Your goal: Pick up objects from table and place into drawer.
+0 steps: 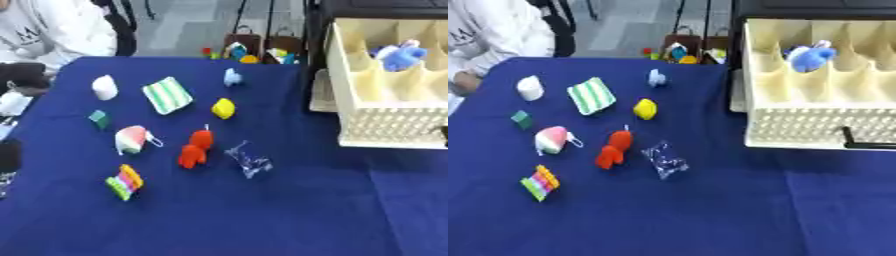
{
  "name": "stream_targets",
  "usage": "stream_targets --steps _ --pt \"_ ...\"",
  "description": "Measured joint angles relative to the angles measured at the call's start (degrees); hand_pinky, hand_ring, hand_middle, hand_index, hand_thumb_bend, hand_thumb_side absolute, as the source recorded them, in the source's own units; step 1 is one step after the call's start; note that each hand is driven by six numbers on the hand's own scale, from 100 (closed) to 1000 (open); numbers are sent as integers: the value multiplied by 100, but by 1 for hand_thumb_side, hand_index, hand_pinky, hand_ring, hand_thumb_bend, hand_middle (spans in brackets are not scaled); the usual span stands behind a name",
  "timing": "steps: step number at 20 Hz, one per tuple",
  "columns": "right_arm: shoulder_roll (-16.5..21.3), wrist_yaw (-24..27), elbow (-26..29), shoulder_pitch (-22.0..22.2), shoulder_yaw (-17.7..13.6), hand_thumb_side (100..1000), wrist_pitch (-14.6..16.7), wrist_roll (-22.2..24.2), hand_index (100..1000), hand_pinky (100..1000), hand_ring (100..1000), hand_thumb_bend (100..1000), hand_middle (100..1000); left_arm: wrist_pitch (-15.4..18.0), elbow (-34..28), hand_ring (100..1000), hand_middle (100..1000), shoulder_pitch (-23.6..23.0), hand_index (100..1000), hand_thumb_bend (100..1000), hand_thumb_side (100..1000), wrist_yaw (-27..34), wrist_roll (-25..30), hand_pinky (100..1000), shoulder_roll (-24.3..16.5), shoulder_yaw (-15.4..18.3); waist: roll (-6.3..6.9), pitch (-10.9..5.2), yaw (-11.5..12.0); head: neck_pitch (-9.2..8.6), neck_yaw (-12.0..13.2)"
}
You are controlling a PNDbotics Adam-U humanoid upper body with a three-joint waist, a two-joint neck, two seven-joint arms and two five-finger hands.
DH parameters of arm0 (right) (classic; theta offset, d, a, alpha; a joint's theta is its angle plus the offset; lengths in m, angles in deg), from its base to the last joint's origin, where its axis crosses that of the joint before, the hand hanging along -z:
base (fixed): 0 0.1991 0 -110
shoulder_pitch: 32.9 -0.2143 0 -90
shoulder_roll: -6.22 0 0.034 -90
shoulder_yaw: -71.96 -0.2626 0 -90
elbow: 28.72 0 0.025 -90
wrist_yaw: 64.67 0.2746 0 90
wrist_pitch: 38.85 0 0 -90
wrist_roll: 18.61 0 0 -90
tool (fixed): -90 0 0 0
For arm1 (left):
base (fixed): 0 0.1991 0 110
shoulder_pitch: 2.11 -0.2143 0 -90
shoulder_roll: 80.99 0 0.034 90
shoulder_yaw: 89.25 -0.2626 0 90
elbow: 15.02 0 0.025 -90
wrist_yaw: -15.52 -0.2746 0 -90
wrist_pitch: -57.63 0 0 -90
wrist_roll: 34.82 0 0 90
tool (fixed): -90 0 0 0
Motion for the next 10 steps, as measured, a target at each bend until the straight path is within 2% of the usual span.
stream_targets --steps 3,7,10 --pt "32 0 0 37 14 738 0 1 766 642 705 100 687 -29 0 890 840 -79 1000 100 608 -534 -3 826 -403 50 28 -22 4 27 -2" --pt "36 0 0 40 29 738 1 8 766 642 705 100 687 -266 -2 878 828 -110 1000 100 658 -1180 80 837 -899 72 52 -24 -1 43 -5" --pt "44 0 0 42 31 738 7 18 766 642 705 100 686 -497 -2 861 816 -104 1000 150 683 -1610 243 837 -1227 56 71 -25 -9 47 -11"
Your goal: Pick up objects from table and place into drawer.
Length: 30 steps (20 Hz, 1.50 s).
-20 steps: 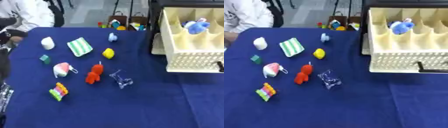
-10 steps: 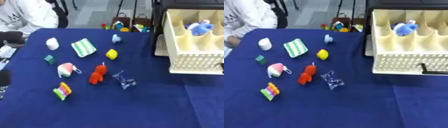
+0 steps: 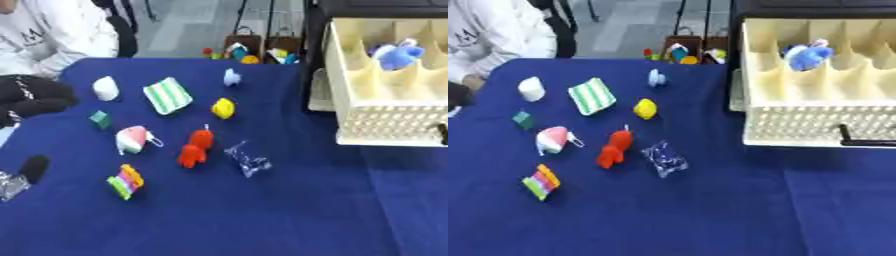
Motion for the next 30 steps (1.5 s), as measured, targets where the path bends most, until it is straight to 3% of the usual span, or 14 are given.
stream_targets --steps 2,6,8,11,21,30 --pt "9 0 0 2 3 738 7 9 765 643 705 100 686 -137 -1 843 800 61 1000 183 716 -198 113 835 -198 -55 18 0 -8 3 0" --pt "41 2 0 21 34 738 12 16 765 643 705 100 686 -351 -2 844 794 217 1000 242 891 -360 424 844 -465 -204 18 0 -42 4 3" --pt "41 3 0 21 36 738 21 27 765 644 705 100 686 -430 -4 840 792 298 1000 286 935 -348 687 832 -557 -302 30 0 -50 4 8" --pt "41 5 0 21 47 738 30 41 764 644 705 100 685 -527 -5 794 755 447 1000 312 939 -194 1095 777 -679 -440 46 1 -82 4 26" --pt "41 44 0 20 101 738 54 72 764 644 705 100 685 -913 -18 751 707 777 1000 307 975 563 2156 742 -926 -821 50 23 -162 -1 154" --pt "40 58 0 -10 110 737 75 94 764 645 705 100 684 -1195 -28 763 743 808 1000 432 1000 598 2789 737 -982 -1304 62 63 -295 -63 404"
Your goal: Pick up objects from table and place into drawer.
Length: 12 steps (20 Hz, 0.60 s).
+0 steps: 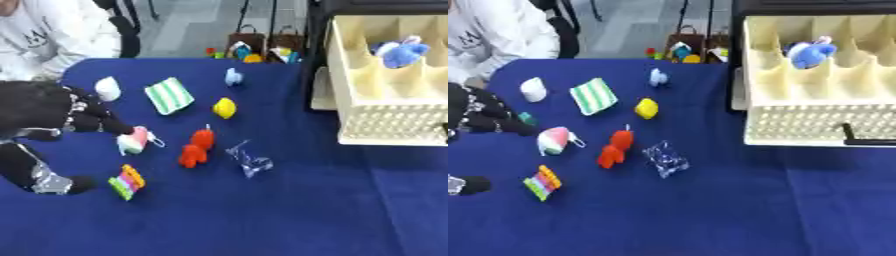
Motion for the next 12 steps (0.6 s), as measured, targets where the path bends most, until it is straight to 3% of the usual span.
stream_targets --steps 12 --pt "-3 41 0 -45 31 733 2 2 760 645 704 100 680 -293 557 669 628 570 1000 469 1000 84 829 694 21 -235 23 41 -101 -67 132"
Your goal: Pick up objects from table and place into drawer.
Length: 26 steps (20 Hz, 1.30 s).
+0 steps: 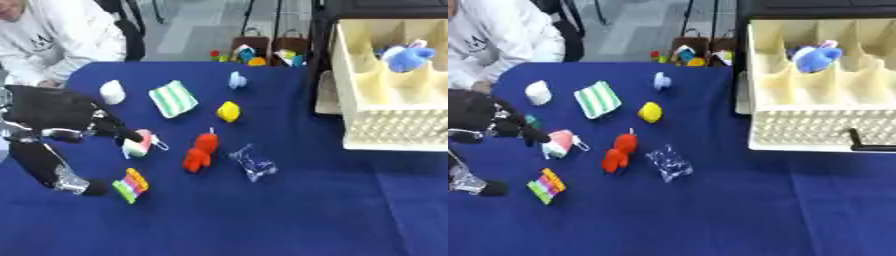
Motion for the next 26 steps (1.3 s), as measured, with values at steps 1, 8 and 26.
stream_targets --steps 1,8,26 --pt "0 0 0 0 0 734 0 0 760 645 704 100 679 -26 8 674 635 32 1000 479 1000 -28 26 696 11 0 0 9 -1 -5 4" --pt "-6 1 0 -3 1 733 1 0 760 645 704 100 679 -100 133 699 701 108 1000 505 1000 -282 101 695 77 -38 3 50 -35 -32 35" --pt "-52 4 0 -51 21 735 3 -23 757 646 704 100 674 -85 569 739 740 254 1000 573 813 -836 86 701 310 -288 40 154 -135 -129 127"
